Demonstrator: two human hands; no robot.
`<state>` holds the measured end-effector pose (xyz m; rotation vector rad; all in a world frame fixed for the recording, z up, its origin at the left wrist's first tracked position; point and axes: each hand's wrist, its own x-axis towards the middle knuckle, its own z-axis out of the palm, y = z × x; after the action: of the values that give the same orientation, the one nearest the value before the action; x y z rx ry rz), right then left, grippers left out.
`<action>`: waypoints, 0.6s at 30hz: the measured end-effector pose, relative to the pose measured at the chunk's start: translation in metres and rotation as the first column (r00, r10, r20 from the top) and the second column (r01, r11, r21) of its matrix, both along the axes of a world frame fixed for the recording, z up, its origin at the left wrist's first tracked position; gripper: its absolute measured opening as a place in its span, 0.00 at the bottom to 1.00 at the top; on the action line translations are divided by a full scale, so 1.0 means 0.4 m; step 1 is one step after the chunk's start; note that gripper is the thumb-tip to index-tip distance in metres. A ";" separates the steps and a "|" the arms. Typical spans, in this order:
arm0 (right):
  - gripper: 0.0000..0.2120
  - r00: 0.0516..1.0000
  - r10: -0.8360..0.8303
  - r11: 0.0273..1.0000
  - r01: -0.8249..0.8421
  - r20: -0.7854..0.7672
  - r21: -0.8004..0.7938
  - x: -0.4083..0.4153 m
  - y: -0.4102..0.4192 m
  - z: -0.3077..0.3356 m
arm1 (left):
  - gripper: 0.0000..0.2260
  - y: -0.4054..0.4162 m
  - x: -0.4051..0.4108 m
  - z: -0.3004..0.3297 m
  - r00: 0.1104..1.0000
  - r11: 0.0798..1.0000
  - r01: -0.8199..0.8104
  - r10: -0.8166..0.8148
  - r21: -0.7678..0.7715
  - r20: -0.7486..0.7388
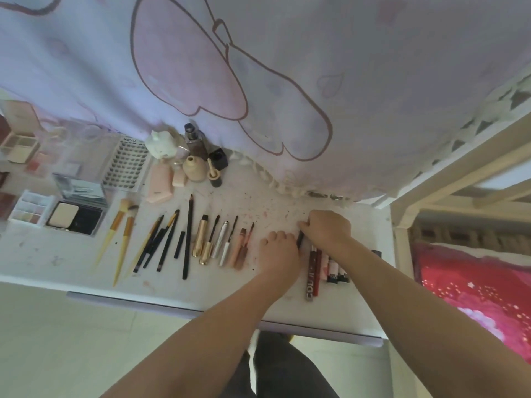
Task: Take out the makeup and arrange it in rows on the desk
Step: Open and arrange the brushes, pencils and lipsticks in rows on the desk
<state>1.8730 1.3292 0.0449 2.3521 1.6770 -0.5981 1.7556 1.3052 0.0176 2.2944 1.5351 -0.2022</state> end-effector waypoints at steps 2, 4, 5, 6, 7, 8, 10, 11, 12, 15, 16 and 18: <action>0.20 0.993 -0.070 0.997 0.068 -0.091 -0.022 -0.003 0.007 0.011 | 0.19 0.003 -0.015 0.002 1.000 1.000 0.007 -0.007 0.008 -0.005; 0.21 0.939 -0.193 0.980 0.171 -0.285 -0.100 -0.012 0.016 0.028 | 0.17 0.003 -0.034 0.004 0.999 0.999 0.033 -0.033 0.013 0.006; 0.20 0.890 -0.248 0.967 0.207 -0.383 -0.145 -0.017 0.019 0.036 | 0.16 0.001 -0.045 0.005 0.998 0.999 0.046 -0.047 0.014 0.030; 0.18 0.829 -0.308 0.950 0.245 -0.467 -0.193 -0.023 0.020 0.046 | 0.15 -0.001 -0.059 0.009 0.996 0.998 0.061 -0.062 0.020 0.058; 0.15 0.756 -0.375 0.927 0.286 -0.537 -0.244 -0.028 0.018 0.060 | 0.15 0.000 -0.074 0.015 0.993 0.997 0.073 -0.076 0.035 0.086; 0.13 0.674 -0.430 0.903 0.321 -0.600 -0.286 -0.034 0.014 0.076 | 0.14 0.001 -0.091 0.026 0.990 0.996 0.073 -0.079 0.052 0.115; 0.10 0.553 -0.456 0.886 0.354 -0.697 -0.299 -0.042 0.004 0.111 | 0.10 0.013 -0.125 0.054 0.974 0.998 0.025 -0.035 0.051 0.222; 0.10 0.515 -0.448 0.886 0.365 -0.731 -0.286 -0.046 -0.002 0.129 | 0.08 0.022 -0.140 0.068 0.955 1.000 0.004 -0.008 0.015 0.295; 0.09 0.476 -0.442 0.883 0.379 -0.760 -0.276 -0.051 -0.008 0.146 | 0.07 0.031 -0.154 0.082 0.934 0.999 0.005 0.007 -0.034 0.356; 0.08 0.385 -0.436 0.875 0.392 -0.813 -0.284 -0.065 -0.030 0.192 | 0.08 0.061 -0.192 0.126 0.905 0.996 0.080 -0.052 -0.048 0.423; 0.10 0.400 -0.422 0.887 0.368 -0.814 -0.279 -0.069 -0.041 0.207 | 0.09 0.069 -0.207 0.138 0.904 0.994 0.107 -0.093 -0.011 0.417; 0.16 0.465 -0.362 0.927 0.272 -0.808 -0.259 -0.078 -0.061 0.229 | 0.09 0.077 -0.232 0.159 0.904 0.984 0.169 -0.180 0.064 0.389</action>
<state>1.8420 1.3049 0.1366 2.4493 1.3413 -2.1557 1.6626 1.3361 0.0812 2.3155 1.1373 0.2276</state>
